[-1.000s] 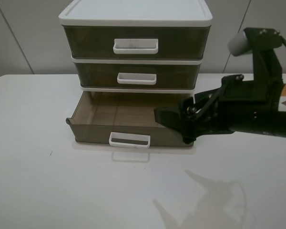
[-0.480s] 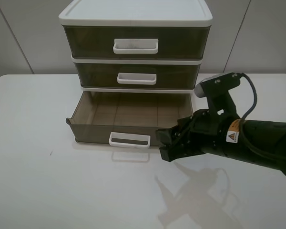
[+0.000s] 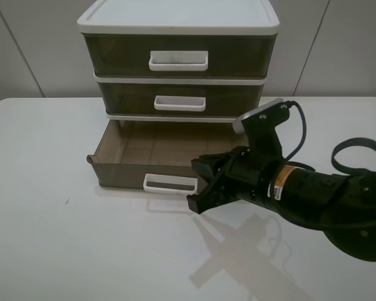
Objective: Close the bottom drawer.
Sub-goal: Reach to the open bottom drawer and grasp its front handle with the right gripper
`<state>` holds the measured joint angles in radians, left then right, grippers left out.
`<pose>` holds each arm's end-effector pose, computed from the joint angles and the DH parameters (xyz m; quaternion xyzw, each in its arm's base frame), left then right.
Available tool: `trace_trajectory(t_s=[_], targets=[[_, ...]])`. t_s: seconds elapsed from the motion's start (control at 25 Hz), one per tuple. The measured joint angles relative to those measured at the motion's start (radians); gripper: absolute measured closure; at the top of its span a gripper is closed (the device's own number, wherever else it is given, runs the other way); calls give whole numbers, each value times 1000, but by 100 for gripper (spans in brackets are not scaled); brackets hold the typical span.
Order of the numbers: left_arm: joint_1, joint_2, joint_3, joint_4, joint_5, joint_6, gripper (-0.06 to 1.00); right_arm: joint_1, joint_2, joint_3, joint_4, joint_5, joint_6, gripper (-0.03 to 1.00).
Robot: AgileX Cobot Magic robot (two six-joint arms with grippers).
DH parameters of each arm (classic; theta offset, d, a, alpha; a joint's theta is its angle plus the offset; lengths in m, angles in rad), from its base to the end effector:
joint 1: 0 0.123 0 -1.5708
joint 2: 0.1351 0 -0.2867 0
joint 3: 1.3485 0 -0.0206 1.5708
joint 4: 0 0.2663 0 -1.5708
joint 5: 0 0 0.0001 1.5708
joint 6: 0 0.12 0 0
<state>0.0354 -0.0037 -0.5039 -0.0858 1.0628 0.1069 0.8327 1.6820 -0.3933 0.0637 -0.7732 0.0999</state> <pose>0.0319 -0.0079 0.2729 0.0323 0.8504 -0.0055 0.5251 0.2019 0.2140 0.1101 -0.2721 0.7962 0.2373 0.4856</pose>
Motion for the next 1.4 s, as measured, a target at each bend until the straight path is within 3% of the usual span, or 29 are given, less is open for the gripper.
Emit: trace_trajectory(t_s=[0.52, 0.96, 1.2, 1.4], targets=[[0, 0, 0, 0, 0, 0, 23, 22, 189, 1, -134, -262, 106, 95], [0, 0, 0, 0, 0, 0, 23, 22, 313, -106, -168, -275, 110, 95], [0, 0, 0, 0, 0, 0, 23, 22, 333, -142, -64, -228, 110, 95], [0, 0, 0, 0, 0, 0, 23, 22, 333, -152, -43, -198, 107, 95]])
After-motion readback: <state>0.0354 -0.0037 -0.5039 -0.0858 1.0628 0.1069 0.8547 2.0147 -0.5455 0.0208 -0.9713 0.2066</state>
